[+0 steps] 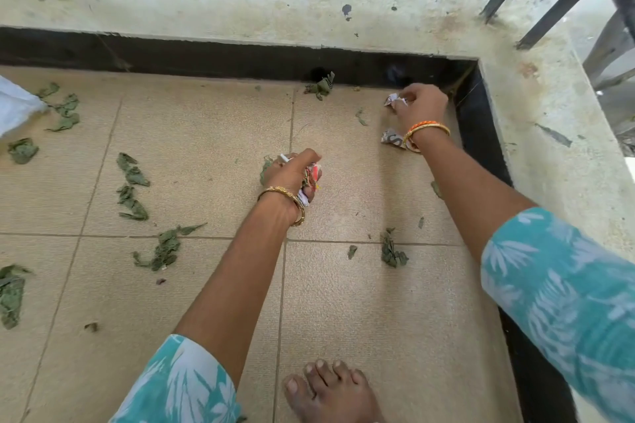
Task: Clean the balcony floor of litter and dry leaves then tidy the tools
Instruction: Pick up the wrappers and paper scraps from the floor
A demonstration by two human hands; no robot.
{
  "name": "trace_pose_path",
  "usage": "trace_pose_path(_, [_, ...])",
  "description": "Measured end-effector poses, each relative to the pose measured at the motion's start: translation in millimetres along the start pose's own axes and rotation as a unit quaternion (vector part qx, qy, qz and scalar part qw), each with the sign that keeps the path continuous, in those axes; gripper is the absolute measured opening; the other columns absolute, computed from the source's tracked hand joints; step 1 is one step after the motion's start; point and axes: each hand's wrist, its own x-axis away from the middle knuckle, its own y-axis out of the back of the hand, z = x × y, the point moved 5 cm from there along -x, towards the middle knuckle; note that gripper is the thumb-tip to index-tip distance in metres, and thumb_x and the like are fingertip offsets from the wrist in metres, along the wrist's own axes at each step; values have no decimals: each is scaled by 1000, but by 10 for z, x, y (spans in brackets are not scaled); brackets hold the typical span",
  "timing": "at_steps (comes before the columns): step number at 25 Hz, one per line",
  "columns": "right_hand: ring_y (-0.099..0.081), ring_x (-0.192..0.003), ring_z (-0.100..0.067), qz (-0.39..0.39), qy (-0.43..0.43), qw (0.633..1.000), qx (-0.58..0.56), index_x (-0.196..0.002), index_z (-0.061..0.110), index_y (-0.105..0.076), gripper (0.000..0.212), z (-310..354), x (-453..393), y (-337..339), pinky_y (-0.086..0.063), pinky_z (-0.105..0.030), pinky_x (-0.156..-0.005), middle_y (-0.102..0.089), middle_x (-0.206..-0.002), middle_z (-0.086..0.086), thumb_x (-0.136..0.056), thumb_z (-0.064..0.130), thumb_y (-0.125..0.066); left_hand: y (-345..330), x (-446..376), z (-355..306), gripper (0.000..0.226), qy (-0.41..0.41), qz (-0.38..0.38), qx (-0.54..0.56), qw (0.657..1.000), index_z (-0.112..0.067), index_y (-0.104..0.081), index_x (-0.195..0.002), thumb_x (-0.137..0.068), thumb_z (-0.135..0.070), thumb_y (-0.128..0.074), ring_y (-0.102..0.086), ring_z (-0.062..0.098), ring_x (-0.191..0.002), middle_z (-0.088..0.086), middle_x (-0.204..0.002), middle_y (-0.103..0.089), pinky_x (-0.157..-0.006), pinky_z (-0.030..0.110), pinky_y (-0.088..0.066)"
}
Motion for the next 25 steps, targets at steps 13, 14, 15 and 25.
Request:
trace_pose_path(13, [-58, -78, -16, -13, 25, 999, 37, -84, 8, -70, 18, 15, 30, -68, -52, -27, -73, -63, -85, -11, -84, 23, -61, -56, 156, -130, 34, 26, 72, 92, 993, -9, -46, -121, -90, -3, -35, -58, 32, -111, 14, -124, -59, -77, 40, -51])
trace_pose_path(14, [-55, -65, -7, -21, 8, 999, -23, -75, 11, -68, 16, 49, 144, 5, -51, -23, -64, -62, -73, -5, -82, 24, -62, -58, 162, -129, 35, 27, 82, 80, 993, -10, -47, -122, -89, -5, -35, -59, 31, -112, 13, -127, -59, -82, 41, -50])
trace_pose_path(15, [-50, -54, 0, -12, -7, 997, -82, -68, 13, -65, 17, 86, 300, 70, -46, -15, -53, -58, -62, 1, -81, 23, -62, -70, 170, -116, 36, 30, 92, 73, 993, -10, -48, -123, -89, -5, -36, -60, 31, -113, 13, -128, -59, -86, 43, -49])
trace_pose_path(25, [-53, -58, 0, 209, -37, 957, -198, -71, 18, -72, 6, 36, 1151, -202, -42, -13, -57, -63, -64, 7, -74, 18, -76, -229, 164, 204, 13, 50, 101, 23, 993, -8, -52, -76, -82, 2, -47, -51, 20, -61, 9, -72, -53, -60, 30, -51])
